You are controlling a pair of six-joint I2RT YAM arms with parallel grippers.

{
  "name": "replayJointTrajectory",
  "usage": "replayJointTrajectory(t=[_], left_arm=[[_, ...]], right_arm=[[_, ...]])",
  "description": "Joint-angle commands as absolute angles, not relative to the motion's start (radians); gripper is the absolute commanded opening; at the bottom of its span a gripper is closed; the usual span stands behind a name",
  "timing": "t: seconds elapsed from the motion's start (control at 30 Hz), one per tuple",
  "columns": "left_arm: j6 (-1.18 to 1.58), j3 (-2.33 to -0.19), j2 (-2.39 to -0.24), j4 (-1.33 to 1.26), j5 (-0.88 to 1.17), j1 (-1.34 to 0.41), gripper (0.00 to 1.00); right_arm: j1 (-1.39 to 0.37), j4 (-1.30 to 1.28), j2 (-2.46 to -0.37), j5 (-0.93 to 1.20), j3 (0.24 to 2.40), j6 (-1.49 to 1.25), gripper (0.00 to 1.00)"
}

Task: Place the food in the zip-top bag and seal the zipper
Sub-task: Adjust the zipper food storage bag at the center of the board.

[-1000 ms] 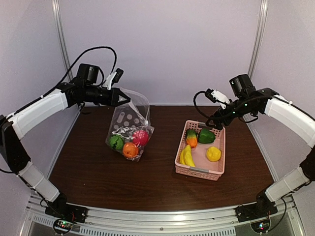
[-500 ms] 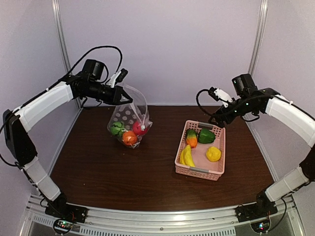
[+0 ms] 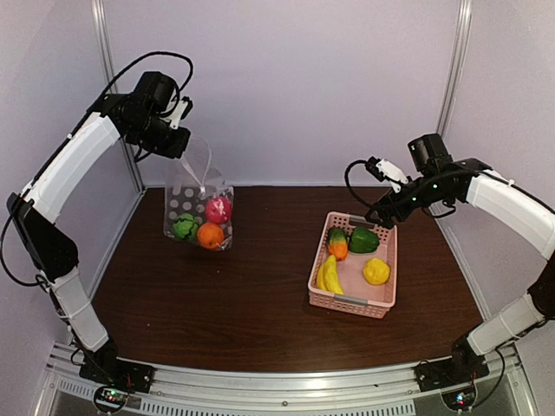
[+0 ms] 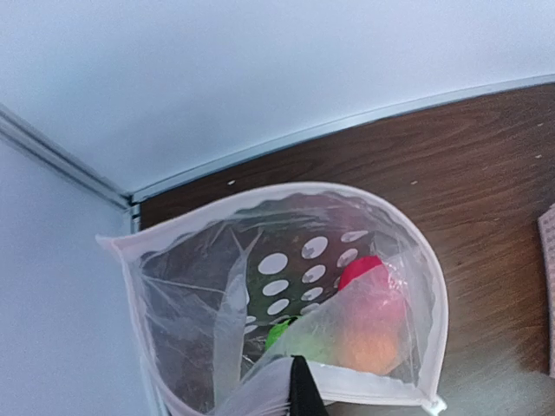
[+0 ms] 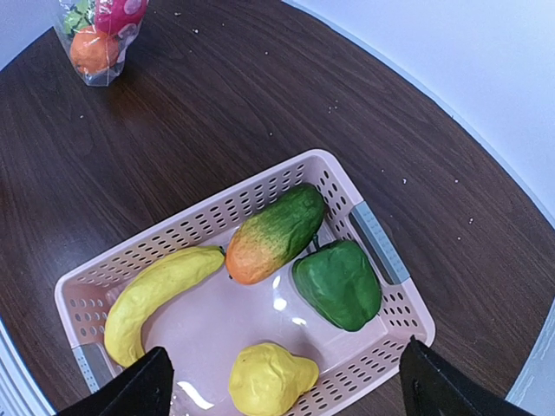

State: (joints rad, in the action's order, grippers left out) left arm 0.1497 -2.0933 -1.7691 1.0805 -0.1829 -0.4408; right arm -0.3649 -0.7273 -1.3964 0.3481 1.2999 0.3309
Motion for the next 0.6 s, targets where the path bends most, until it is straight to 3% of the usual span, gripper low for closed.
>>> replayJointTrajectory(t=[0.0, 0.23, 0.57], left_arm=[[0.019, -2.117, -1.806, 1.203, -0.543, -0.451, 0.0], [-0.1, -2.165, -1.954, 1.202, -0.533, -0.596, 0.0], [-0.082, -2.19, -2.052, 1.223, -0.241, -0.736, 0.0]], right_arm=[[-0.359, -0.69, -1.364, 0.377, 1.293, 0.308, 0.91], [-0.359, -0.667, -1.319, 0.387, 1.249, 0.303, 0.91], [-0.357, -0.684, -1.279, 0.387, 1.207, 0.32, 0.92]])
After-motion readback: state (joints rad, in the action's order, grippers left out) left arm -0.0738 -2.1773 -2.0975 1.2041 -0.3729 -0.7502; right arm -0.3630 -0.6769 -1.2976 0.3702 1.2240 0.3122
